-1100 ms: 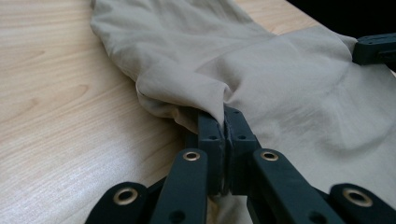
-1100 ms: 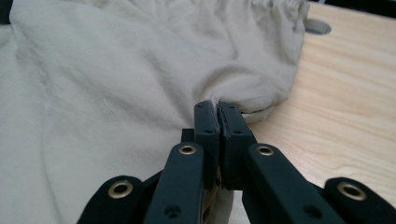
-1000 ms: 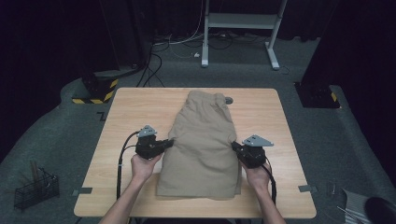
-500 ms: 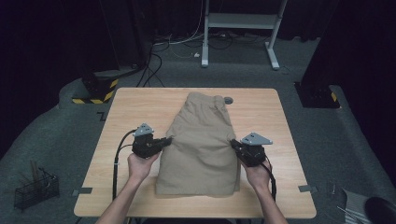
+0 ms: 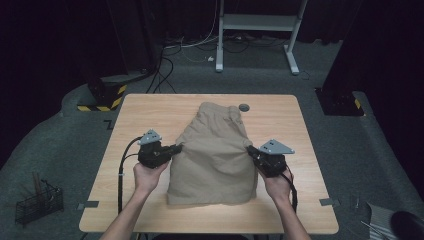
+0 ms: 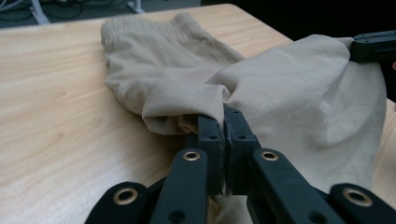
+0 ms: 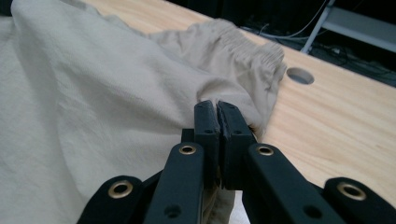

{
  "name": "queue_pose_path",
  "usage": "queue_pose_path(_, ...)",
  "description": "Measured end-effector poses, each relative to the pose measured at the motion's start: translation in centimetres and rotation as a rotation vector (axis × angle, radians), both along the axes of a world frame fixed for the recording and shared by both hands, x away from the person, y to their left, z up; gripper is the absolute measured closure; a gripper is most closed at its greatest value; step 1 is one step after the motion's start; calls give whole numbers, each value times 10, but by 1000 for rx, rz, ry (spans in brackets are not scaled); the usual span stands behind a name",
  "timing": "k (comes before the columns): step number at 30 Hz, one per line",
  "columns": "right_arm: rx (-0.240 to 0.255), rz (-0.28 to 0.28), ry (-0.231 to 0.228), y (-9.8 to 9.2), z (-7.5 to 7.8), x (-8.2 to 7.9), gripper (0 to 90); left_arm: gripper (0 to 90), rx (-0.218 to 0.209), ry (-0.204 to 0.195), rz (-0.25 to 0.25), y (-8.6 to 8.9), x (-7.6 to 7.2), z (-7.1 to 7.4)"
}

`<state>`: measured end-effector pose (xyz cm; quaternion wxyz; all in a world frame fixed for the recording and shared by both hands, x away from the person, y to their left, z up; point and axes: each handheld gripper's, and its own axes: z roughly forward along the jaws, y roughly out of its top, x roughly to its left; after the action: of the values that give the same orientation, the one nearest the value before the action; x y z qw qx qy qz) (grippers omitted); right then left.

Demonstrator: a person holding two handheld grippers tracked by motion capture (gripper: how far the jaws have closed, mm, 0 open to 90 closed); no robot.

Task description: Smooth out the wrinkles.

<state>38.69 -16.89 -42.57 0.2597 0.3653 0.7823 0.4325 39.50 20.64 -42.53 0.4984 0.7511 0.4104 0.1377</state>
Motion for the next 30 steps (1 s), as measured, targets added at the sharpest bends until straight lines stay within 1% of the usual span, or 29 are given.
queue_pose_path(3,19,-11,-5,-2,3,1,872,873,2,-21,-4,-2,0,7)
queue_pose_path(9,11,-19,-29,-2,12,3,871,873,-6,-45,-2,-3,0,17)
queue_pose_path(11,8,-17,-50,-2,15,2,870,873,-11,-48,-3,-2,-2,20)
queue_pose_path(12,1,-14,-74,-1,16,0,870,873,-12,-50,-4,-1,-4,22)
queue_pose_path(13,-8,-13,-86,0,18,-2,870,873,-14,-54,-4,-1,-6,24)
queue_pose_path(15,-14,1,-88,1,22,-5,870,873,-24,-64,1,1,-12,27)
queue_pose_path(18,-9,20,-73,2,24,-8,871,873,-17,-63,2,3,-19,28)
queue_pose_path(21,-10,39,-54,4,24,-11,871,873,-20,-62,2,7,-29,31)
queue_pose_path(24,-19,64,-55,5,25,-20,871,874,-17,-67,-4,9,-40,33)
queue_pose_path(26,-24,76,-65,4,26,-31,871,873,-22,-74,-20,9,-50,36)
queue_pose_path(28,-16,84,-73,2,28,-44,871,873,-22,-88,-39,9,-65,40)
queue_pose_path(30,-16,94,-89,-2,31,-59,871,873,-35,-111,-55,9,-80,43)
